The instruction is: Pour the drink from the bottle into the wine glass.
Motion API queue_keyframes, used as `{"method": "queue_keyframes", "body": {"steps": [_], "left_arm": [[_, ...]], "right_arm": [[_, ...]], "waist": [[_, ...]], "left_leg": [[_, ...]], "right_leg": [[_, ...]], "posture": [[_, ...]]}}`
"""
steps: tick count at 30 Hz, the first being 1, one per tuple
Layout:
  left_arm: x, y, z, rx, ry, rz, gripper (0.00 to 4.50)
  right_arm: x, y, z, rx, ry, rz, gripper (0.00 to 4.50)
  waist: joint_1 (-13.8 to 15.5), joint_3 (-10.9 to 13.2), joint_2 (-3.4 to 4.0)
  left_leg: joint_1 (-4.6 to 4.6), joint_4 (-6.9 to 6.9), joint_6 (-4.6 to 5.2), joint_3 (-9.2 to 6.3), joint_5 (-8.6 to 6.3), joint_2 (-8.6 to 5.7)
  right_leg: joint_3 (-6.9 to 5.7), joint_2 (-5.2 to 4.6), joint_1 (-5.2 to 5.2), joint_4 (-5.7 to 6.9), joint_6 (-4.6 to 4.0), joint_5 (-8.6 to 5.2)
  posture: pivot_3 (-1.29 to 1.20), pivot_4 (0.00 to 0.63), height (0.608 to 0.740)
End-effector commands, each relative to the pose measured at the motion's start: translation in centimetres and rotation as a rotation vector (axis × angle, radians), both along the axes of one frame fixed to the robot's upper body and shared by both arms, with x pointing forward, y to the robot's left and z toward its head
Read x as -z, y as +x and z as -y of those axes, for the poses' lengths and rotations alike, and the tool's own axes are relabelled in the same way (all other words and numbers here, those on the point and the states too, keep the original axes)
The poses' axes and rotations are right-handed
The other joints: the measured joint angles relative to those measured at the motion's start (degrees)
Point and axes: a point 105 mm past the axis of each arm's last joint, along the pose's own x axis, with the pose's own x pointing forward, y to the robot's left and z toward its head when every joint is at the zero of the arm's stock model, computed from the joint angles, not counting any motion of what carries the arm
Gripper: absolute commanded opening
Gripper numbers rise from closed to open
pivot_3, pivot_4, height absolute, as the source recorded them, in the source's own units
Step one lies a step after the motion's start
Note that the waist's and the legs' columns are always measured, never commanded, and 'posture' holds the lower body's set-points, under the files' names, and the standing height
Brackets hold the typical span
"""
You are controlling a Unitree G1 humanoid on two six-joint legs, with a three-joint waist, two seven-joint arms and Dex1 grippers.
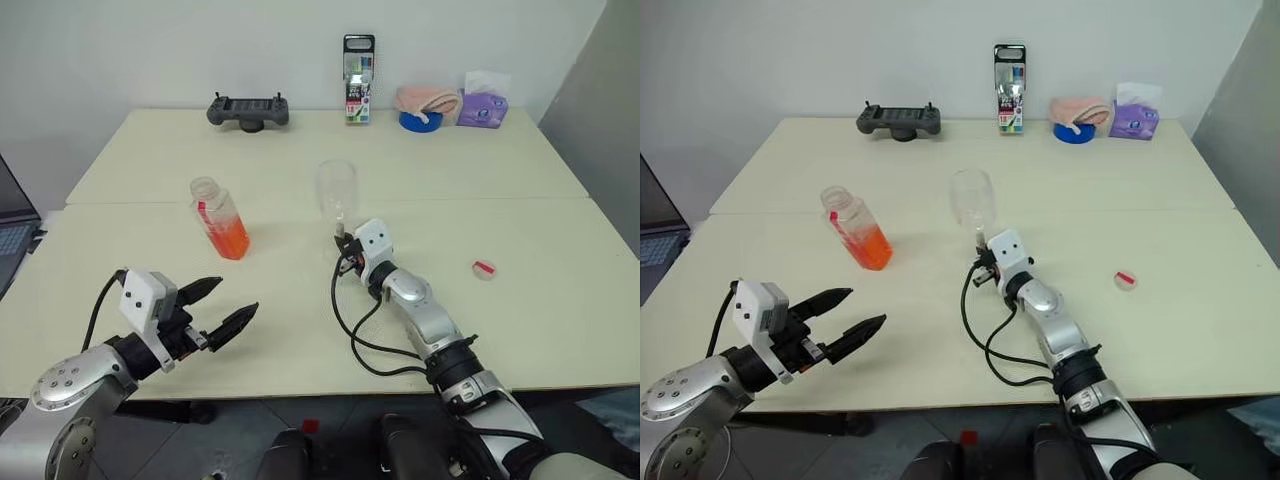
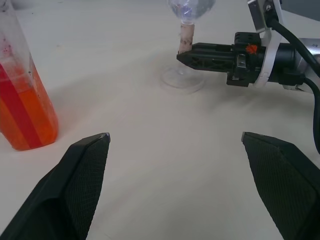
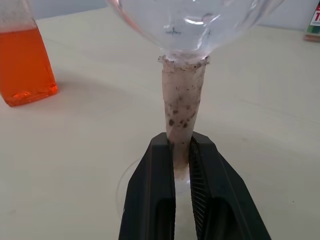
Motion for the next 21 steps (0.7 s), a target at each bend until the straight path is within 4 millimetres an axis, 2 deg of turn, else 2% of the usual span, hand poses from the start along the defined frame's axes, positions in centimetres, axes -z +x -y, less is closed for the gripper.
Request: {"method": "queue_keyframes", "body": {"steps": [1, 10, 20, 21], "left_arm": [[-1.1, -0.1, 0.2, 0.0, 0.035, 0.06, 4.5], [-0.6, 0.9, 0.3, -0.02, 0.046, 0.069, 4.5], [0.7, 1.5, 0.4, -0.02, 0.042, 0.044, 4.5], [0.8, 1.6, 0.4, -0.02, 0.042, 0.043, 4.5]], "right_arm": [[-0.6, -0.1, -0.9, -0.012, 0.009, 0.055, 0.13], [4.3, -0.9, -0.5, -0.068, -0.144, -0.041, 0.13], [5.2, -1.0, 0.0, -0.084, -0.169, -0.115, 0.13], [5.3, -0.9, 0.1, -0.075, -0.173, -0.12, 0.48]], "waist": [[-0.04, 0.0, 0.0], [-0.07, -0.04, -0.06], [-0.06, -0.11, -0.12], [-0.05, -0.11, -0.12]], "left_leg": [[0.1, -0.02, 0.0, -0.01, 0.0, 0.03], [0.57, -0.05, 0.0, 0.07, 0.0, 0.04], [0.75, -0.07, 0.0, 0.03, -0.01, 0.05], [0.75, -0.07, 0.0, 0.03, -0.01, 0.05]], "right_leg": [[-0.01, 0.03, 0.08, 0.0, -0.01, 0.0], [0.08, 0.06, 0.49, 0.01, -0.02, -0.02], [0.04, 0.06, 0.66, 0.0, -0.09, -0.07], [0.03, 0.06, 0.66, 0.0, -0.1, -0.08]], "posture": [[0.0, 0.15, 0.74], [0.0, 0.15, 0.74], [0.0, 0.15, 0.74], [0.0, 0.15, 0.74]]}}
